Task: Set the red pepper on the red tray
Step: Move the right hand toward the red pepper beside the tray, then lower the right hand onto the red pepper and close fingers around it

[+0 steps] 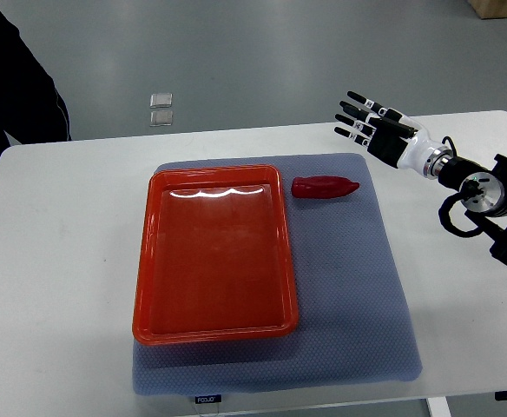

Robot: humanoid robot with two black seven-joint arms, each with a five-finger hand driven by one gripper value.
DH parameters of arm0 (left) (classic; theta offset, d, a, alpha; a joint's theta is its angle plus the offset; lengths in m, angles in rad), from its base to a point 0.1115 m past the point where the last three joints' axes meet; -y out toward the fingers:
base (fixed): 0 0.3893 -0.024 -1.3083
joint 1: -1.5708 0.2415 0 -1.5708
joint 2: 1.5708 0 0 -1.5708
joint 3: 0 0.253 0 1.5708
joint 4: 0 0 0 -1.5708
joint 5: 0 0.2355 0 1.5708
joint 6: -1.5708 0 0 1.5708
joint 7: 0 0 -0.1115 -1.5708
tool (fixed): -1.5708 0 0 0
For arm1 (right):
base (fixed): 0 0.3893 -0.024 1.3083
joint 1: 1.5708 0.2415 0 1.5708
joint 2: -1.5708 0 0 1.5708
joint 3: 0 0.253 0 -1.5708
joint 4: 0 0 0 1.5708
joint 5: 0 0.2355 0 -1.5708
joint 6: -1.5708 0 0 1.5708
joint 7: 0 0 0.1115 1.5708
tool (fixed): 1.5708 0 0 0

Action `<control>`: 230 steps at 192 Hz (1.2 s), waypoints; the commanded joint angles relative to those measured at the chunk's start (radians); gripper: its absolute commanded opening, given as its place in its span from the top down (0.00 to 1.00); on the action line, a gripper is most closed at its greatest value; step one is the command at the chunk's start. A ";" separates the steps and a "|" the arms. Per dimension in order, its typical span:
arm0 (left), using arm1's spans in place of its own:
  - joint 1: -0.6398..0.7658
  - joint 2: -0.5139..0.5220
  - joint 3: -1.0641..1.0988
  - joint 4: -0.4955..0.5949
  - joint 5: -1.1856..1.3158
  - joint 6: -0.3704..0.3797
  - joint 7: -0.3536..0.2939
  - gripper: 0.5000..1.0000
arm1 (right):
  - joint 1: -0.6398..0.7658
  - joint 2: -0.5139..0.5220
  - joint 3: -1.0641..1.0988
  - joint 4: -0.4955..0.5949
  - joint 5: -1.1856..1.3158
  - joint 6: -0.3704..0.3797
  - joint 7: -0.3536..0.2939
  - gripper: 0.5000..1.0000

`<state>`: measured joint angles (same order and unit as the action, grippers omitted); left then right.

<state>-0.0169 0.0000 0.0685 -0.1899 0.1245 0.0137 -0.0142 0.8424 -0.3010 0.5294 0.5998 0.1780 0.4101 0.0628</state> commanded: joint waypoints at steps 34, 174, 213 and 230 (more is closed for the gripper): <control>0.002 0.000 -0.001 0.012 0.000 0.014 -0.006 0.00 | 0.003 -0.001 -0.002 0.000 -0.002 0.003 0.000 0.17; 0.000 0.000 0.001 0.017 -0.002 0.012 -0.004 0.00 | 0.168 0.013 -0.023 0.003 -0.868 -0.079 0.006 0.18; 0.000 0.000 -0.001 0.017 -0.002 0.012 -0.004 0.00 | 0.195 0.014 -0.089 0.012 -1.156 -0.082 0.009 0.18; 0.000 0.000 -0.001 0.017 -0.002 0.012 -0.004 0.00 | 0.195 0.016 -0.108 0.014 -1.224 -0.085 0.017 0.18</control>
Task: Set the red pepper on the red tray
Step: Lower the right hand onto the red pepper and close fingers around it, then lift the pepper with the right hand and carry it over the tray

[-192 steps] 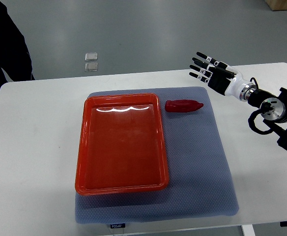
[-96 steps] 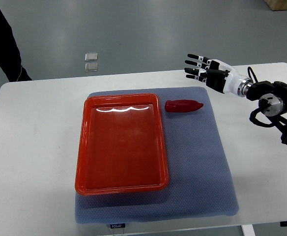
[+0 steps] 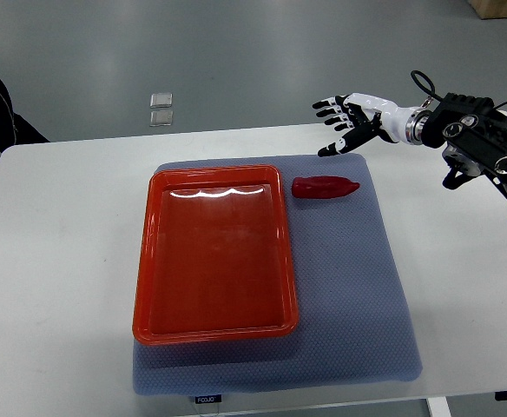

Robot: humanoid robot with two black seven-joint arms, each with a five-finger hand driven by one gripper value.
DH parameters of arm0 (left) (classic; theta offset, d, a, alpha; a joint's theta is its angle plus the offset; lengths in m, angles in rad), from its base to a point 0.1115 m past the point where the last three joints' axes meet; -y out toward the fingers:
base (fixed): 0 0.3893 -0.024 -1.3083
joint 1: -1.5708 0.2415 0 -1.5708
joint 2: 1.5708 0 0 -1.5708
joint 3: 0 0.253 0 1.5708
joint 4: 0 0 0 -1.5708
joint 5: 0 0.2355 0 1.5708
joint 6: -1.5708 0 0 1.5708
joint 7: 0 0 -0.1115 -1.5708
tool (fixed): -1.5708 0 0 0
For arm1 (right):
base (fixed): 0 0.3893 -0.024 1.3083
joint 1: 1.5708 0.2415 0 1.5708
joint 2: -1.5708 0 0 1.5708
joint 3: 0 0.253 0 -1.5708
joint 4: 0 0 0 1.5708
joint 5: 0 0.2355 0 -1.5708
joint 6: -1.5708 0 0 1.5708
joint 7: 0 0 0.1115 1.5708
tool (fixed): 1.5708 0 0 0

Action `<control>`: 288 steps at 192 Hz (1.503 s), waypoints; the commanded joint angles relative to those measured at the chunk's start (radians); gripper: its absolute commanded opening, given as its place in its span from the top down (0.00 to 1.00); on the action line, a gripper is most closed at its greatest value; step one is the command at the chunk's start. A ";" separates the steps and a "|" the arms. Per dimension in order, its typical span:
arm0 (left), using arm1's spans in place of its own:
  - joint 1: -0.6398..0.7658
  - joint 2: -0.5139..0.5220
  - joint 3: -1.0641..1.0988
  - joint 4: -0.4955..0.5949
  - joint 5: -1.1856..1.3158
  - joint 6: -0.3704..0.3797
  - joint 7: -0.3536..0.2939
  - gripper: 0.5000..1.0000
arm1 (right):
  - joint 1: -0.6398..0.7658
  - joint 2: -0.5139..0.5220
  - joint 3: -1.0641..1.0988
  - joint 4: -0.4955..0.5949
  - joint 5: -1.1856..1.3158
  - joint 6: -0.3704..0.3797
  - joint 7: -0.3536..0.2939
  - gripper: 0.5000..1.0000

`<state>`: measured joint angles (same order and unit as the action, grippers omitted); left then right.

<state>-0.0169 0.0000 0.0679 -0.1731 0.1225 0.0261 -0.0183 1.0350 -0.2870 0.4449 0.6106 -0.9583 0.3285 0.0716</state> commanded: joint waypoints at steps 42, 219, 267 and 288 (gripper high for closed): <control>0.000 0.000 0.001 0.000 0.000 0.000 0.000 0.00 | 0.002 0.014 -0.097 0.005 -0.261 -0.051 0.028 0.18; 0.000 0.000 0.001 0.000 0.000 0.000 0.000 0.00 | 0.010 0.078 -0.313 -0.009 -0.277 -0.180 0.030 0.79; 0.000 0.000 0.000 0.000 0.000 0.000 0.000 0.00 | 0.010 0.078 -0.313 -0.008 -0.292 -0.178 0.030 0.96; 0.000 0.000 0.000 0.000 0.000 0.000 0.000 0.00 | 0.011 0.077 -0.313 -0.008 -0.295 -0.178 0.030 1.00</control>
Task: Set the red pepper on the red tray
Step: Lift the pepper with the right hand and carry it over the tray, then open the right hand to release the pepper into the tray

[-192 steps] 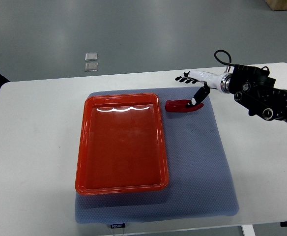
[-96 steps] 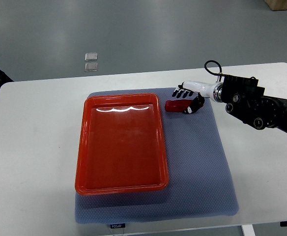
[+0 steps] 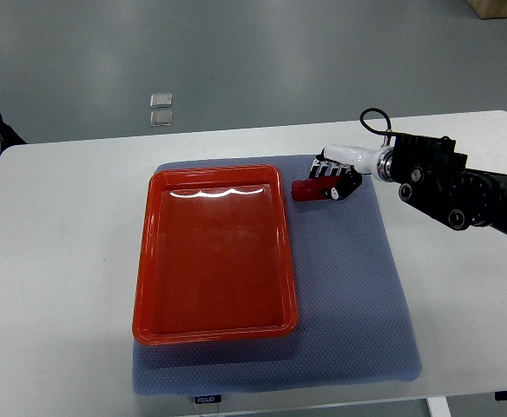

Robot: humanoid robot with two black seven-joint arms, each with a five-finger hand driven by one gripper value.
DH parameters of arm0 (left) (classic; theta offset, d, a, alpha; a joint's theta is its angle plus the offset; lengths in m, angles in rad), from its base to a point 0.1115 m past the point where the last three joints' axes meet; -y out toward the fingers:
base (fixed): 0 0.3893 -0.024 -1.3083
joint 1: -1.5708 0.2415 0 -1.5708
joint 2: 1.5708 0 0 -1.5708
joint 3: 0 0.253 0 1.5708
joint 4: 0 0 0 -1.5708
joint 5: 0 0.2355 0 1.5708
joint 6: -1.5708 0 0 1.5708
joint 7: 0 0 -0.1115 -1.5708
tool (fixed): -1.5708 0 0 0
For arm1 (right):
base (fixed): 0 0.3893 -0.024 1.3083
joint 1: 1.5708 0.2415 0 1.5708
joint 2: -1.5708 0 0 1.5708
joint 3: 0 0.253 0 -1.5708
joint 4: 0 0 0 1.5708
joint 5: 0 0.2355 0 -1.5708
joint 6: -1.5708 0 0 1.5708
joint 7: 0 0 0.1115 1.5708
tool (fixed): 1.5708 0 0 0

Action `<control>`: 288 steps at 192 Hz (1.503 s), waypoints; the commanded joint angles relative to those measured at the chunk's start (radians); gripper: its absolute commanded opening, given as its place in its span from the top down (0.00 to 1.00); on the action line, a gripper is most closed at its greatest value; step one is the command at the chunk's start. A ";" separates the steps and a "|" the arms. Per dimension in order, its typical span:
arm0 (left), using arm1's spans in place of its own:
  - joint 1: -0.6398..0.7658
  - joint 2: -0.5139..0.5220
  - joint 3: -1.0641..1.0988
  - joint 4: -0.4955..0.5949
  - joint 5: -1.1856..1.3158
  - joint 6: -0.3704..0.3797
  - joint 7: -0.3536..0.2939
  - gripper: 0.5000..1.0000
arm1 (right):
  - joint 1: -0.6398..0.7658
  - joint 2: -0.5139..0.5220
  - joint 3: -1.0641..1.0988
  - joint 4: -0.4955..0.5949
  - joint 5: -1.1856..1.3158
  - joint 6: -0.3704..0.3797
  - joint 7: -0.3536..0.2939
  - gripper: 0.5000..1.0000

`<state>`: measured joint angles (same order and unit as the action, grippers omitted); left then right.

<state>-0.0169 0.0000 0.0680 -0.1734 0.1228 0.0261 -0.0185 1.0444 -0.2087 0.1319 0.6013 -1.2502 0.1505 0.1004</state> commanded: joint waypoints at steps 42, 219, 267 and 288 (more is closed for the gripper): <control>0.000 0.000 0.000 0.000 0.000 0.002 0.000 0.00 | 0.017 -0.003 0.006 0.002 0.000 0.006 0.002 1.00; 0.000 0.000 0.001 0.000 0.000 0.000 0.000 0.00 | 0.141 0.026 0.005 0.365 -0.025 0.119 0.259 1.00; 0.000 0.000 0.000 0.000 0.000 0.000 0.000 0.00 | 0.086 0.092 -0.063 0.357 -0.141 0.024 0.205 1.00; 0.000 0.000 0.000 0.000 0.000 0.000 0.000 0.00 | 0.068 0.106 -0.090 0.350 -0.141 -0.020 0.162 1.00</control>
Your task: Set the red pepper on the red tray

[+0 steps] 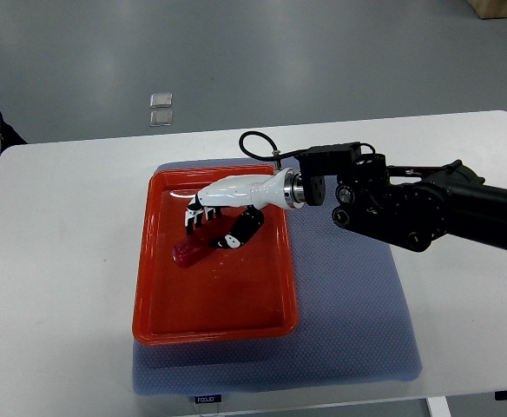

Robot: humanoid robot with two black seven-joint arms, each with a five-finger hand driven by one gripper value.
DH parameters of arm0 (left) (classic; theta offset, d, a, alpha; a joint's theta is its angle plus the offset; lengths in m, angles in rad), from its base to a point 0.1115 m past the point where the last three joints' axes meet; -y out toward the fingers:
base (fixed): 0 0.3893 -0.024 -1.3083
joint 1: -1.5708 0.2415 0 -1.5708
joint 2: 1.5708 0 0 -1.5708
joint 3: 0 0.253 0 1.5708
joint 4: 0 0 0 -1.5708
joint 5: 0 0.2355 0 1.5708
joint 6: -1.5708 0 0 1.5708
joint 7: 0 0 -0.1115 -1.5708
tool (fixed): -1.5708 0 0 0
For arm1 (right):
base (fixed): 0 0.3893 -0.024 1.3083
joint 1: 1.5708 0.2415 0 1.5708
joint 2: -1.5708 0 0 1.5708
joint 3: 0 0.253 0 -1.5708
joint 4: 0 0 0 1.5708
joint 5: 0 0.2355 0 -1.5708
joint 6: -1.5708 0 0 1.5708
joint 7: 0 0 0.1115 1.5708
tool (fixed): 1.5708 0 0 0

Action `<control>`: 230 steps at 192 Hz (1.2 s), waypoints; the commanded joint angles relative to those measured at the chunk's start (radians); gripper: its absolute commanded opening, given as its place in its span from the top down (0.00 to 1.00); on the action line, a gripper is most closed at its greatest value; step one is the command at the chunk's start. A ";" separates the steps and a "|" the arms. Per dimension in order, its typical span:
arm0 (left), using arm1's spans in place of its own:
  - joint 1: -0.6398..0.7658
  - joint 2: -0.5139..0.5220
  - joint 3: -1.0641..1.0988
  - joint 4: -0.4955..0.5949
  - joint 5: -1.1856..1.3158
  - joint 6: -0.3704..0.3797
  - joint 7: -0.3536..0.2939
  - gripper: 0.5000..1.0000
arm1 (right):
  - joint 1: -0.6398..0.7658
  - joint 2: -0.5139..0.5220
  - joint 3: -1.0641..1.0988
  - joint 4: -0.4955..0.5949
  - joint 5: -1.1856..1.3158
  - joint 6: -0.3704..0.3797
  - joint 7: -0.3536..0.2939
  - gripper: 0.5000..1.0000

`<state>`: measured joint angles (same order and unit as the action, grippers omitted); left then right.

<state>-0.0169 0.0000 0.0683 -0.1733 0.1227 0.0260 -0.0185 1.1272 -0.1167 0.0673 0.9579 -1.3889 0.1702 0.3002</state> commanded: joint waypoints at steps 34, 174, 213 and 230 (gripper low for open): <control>0.000 0.000 -0.001 0.000 0.000 0.000 0.000 0.00 | -0.046 0.043 -0.027 -0.053 -0.002 -0.052 -0.098 1.00; 0.000 0.000 0.001 0.000 0.000 0.000 0.000 0.00 | -0.073 -0.040 0.204 -0.054 0.399 0.069 -0.105 0.20; 0.000 0.000 0.001 0.000 0.000 0.000 0.000 0.00 | -0.176 -0.086 0.377 -0.073 0.748 0.190 -0.111 0.20; 0.000 0.000 -0.001 0.000 0.000 0.000 0.000 0.00 | -0.228 -0.090 0.448 -0.103 0.864 0.213 -0.111 0.20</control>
<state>-0.0169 0.0000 0.0682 -0.1733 0.1227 0.0261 -0.0184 0.9566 -0.2002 0.4352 0.8847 -0.6620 0.3525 0.1891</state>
